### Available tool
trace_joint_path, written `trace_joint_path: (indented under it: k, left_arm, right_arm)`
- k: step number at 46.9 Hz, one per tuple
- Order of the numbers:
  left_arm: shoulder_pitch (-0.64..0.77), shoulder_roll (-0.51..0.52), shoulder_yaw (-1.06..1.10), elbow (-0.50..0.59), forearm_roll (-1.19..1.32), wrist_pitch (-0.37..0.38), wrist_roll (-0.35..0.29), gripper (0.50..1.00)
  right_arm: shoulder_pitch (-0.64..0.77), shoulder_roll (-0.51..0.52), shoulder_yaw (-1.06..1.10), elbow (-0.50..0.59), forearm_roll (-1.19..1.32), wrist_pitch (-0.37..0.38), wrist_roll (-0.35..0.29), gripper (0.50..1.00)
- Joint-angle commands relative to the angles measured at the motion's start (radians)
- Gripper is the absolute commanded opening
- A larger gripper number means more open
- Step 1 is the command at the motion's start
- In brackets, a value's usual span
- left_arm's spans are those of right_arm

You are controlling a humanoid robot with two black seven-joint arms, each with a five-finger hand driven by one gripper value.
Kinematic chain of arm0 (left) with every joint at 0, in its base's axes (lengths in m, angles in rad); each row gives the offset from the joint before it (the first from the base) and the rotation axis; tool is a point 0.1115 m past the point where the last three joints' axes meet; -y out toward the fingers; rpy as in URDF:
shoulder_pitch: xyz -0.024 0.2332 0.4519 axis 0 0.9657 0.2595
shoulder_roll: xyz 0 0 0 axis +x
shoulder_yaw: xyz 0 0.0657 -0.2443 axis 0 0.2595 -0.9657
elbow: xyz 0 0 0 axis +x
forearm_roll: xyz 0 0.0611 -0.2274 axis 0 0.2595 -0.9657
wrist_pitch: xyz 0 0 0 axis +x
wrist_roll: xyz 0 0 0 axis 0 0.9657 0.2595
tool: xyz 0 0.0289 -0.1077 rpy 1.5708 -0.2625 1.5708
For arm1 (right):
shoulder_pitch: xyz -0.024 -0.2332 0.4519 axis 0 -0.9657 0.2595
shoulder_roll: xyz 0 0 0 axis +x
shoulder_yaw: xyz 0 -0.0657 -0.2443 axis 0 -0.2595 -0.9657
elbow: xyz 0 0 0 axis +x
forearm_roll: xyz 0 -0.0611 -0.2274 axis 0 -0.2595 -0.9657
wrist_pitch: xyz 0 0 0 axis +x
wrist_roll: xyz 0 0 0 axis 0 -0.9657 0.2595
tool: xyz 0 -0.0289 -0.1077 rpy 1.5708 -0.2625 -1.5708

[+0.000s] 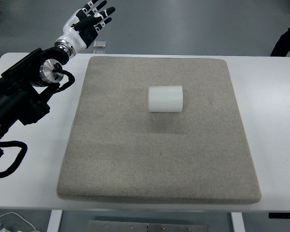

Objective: Flip white cup upright
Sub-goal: 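Swing the left hand out over the pad toward the white cup, then lower the left hand onto the lying cup and close fingers around it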

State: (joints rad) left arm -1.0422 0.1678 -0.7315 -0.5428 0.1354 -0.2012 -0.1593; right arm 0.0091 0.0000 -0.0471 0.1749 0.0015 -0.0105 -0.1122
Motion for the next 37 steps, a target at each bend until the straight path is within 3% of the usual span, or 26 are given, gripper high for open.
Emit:
trace_joint_path:
  k: [1, 24, 37]
  left_arm:
    - [0.005, 0.002, 0.023, -0.042, 0.067, 0.0, 0.001, 0.994]
    - [-0.027, 0.029, 0.109, -0.278, 0.578, -0.017, 0.027, 0.988]
    - [-0.085, 0.062, 0.153, -0.365, 0.648, -0.07, 0.201, 0.988]
  right_arm:
    - [0.0, 0.0, 0.0, 0.0, 0.0, 0.001, 0.0, 0.93]
    - [0.0, 0.0, 0.0, 0.0, -0.001, 0.0, 0.0, 0.93]
    - [0.0, 0.0, 0.0, 0.0, 0.0, 0.0, 0.0, 0.93]
